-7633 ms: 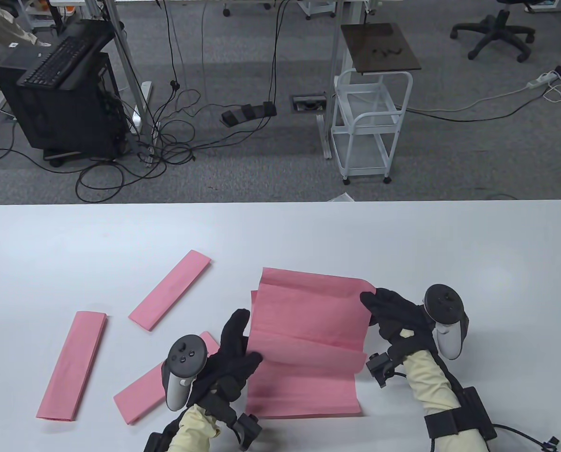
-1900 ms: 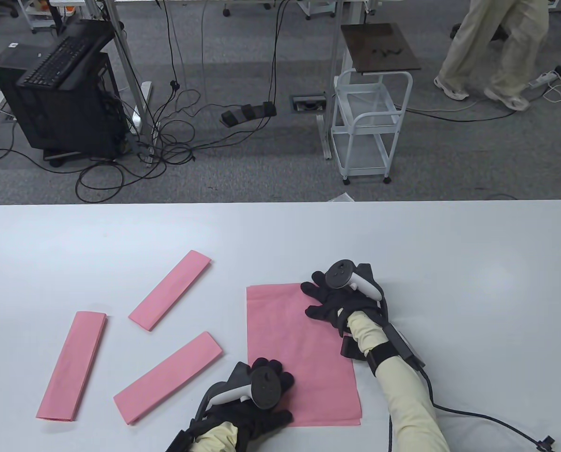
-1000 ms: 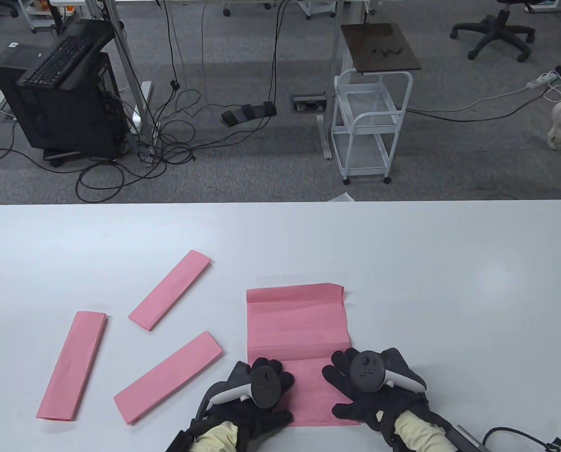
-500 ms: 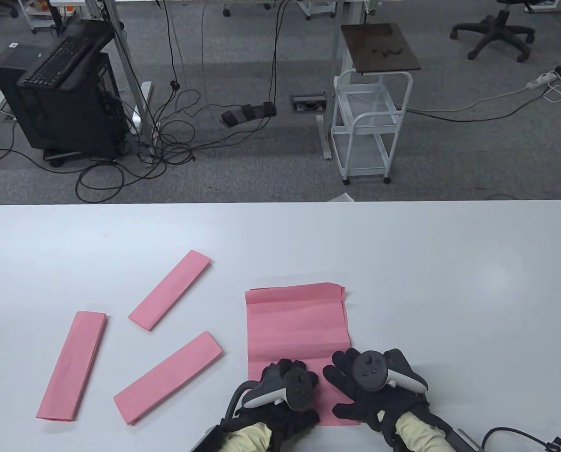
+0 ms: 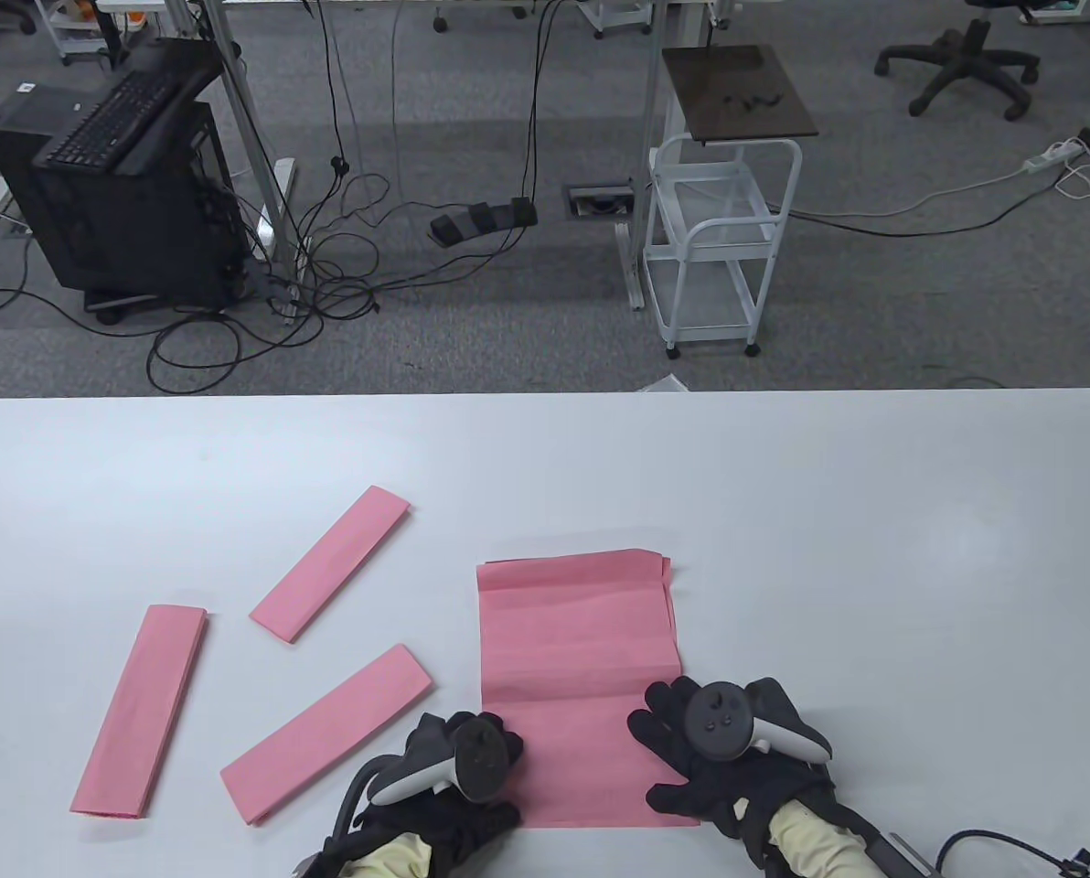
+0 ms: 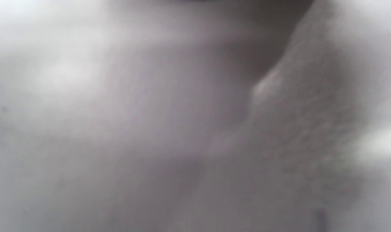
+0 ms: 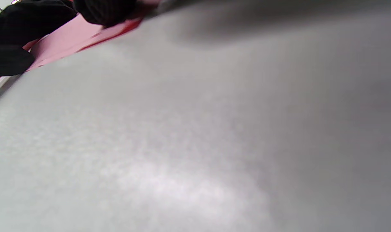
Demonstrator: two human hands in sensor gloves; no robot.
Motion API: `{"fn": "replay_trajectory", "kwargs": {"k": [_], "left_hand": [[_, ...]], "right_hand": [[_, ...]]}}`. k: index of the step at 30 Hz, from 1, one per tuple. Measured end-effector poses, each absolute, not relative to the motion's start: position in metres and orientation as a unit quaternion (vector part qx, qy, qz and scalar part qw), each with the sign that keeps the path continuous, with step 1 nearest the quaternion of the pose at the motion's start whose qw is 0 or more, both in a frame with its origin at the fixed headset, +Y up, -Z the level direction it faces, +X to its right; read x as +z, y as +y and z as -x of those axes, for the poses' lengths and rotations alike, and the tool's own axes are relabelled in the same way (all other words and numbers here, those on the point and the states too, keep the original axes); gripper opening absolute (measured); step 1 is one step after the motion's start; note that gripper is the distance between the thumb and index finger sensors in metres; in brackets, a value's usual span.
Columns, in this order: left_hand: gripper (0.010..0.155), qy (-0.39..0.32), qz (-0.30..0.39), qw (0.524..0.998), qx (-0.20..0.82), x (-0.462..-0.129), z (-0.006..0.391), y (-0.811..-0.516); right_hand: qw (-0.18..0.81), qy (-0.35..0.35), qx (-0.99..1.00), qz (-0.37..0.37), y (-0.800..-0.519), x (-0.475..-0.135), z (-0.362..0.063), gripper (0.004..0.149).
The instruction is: Unfold complexly folded papers and stack
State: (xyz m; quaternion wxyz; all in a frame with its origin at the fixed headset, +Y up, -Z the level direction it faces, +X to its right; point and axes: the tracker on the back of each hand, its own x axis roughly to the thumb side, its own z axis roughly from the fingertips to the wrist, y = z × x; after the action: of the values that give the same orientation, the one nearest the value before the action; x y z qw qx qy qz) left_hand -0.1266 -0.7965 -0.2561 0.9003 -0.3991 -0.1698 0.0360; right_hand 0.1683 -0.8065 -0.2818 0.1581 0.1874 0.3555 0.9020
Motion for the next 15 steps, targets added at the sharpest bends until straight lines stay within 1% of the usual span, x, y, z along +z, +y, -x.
{"fn": "replay_trajectory", "kwargs": {"k": [2,3,4,5,7,9,10,11,12,15], "left_hand": [[0.071,-0.188,0.36,0.914,0.015,-0.26,0.115,-0.786],[0.07,-0.211,0.347,0.914,0.009,-0.263,0.106,-0.783],[0.07,-0.248,0.338,0.908,0.004,-0.265,0.094,-0.782],[0.07,-0.288,0.336,0.897,-0.011,-0.267,0.08,-0.783],[0.07,-0.317,0.346,0.882,-0.052,-0.272,0.059,-0.788],[0.071,-0.314,0.361,0.874,-0.085,-0.28,0.047,-0.797],[0.071,-0.306,0.36,0.878,-0.069,-0.287,0.046,-0.798],[0.07,-0.291,0.35,0.889,-0.051,-0.292,0.048,-0.798],[0.069,-0.258,0.337,0.905,-0.036,-0.301,0.054,-0.798],[0.066,-0.196,0.328,0.924,-0.026,-0.321,0.075,-0.796]], "right_hand": [[0.158,0.357,0.902,-0.188,-0.807,-0.282,-0.168,0.072],[0.158,0.357,0.901,-0.188,-0.807,-0.282,-0.168,0.072],[0.158,0.357,0.901,-0.188,-0.807,-0.282,-0.168,0.072],[0.158,0.357,0.901,-0.188,-0.807,-0.282,-0.168,0.072],[0.158,0.357,0.901,-0.188,-0.807,-0.282,-0.168,0.072],[0.159,0.359,0.9,-0.188,-0.807,-0.282,-0.168,0.072],[0.16,0.36,0.9,-0.188,-0.807,-0.282,-0.168,0.072],[0.16,0.36,0.9,-0.188,-0.807,-0.282,-0.168,0.072],[0.161,0.36,0.899,-0.188,-0.807,-0.282,-0.168,0.072],[0.162,0.362,0.898,-0.188,-0.807,-0.282,-0.169,0.072]]}}
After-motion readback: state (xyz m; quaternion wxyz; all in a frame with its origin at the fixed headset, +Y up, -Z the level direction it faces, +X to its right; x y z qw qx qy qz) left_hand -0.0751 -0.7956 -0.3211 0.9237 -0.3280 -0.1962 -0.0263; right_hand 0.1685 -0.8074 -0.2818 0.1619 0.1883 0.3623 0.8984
